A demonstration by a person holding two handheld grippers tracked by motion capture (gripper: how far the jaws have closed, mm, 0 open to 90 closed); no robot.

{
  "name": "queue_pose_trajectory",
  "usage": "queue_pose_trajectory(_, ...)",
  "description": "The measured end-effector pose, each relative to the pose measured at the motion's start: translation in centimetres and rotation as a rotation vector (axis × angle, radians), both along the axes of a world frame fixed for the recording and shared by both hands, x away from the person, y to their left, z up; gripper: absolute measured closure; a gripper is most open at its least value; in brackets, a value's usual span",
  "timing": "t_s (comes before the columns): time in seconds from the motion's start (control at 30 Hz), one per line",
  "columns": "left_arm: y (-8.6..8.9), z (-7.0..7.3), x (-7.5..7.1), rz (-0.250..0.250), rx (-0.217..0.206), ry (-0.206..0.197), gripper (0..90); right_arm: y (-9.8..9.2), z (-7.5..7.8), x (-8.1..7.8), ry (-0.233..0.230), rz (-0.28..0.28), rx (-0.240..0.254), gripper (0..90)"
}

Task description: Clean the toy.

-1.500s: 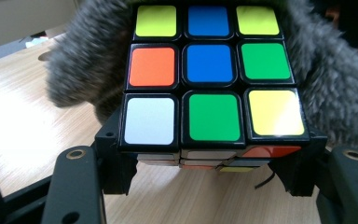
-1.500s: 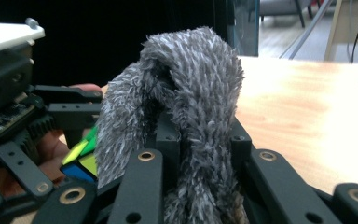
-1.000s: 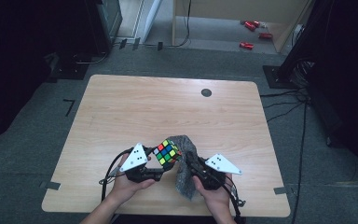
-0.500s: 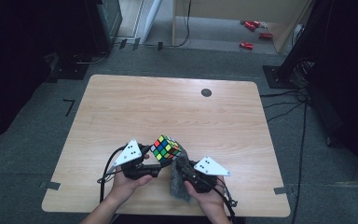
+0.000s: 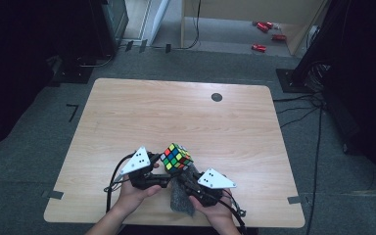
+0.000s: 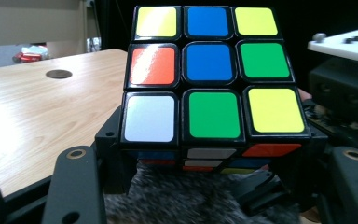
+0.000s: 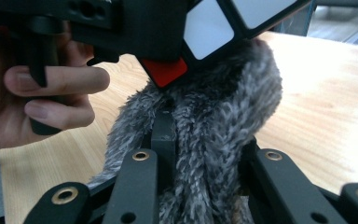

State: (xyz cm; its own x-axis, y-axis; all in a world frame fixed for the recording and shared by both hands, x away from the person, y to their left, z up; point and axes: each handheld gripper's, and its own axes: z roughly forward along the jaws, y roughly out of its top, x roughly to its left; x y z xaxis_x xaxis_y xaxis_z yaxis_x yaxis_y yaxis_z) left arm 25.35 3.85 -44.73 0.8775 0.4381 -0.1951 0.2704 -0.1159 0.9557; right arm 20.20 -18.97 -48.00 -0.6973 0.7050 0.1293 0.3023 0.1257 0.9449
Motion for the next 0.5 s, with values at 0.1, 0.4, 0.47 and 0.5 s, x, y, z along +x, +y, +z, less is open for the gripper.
queue_pose_trajectory(0.1,0.3,-0.1,0.2,0.009,0.001,0.004,35.0,-1.2,0.7,0.3,-0.027,-0.039,0.032,71.6)
queue_pose_trajectory(0.4,0.0,-0.1,0.2,0.002,0.007,0.016,34.9,-0.1,-0.1,-0.2,-0.069,-0.002,-0.046,69.2)
queue_pose_trajectory(0.47,0.1,-0.1,0.3,0.004,0.002,0.023,34.9,0.5,-0.3,-0.4,-0.075,0.017,-0.067,68.6)
queue_pose_trajectory(0.5,0.2,-0.1,0.3,0.005,0.003,0.021,35.0,0.6,-0.3,-0.4,-0.078,0.015,-0.07,68.6)
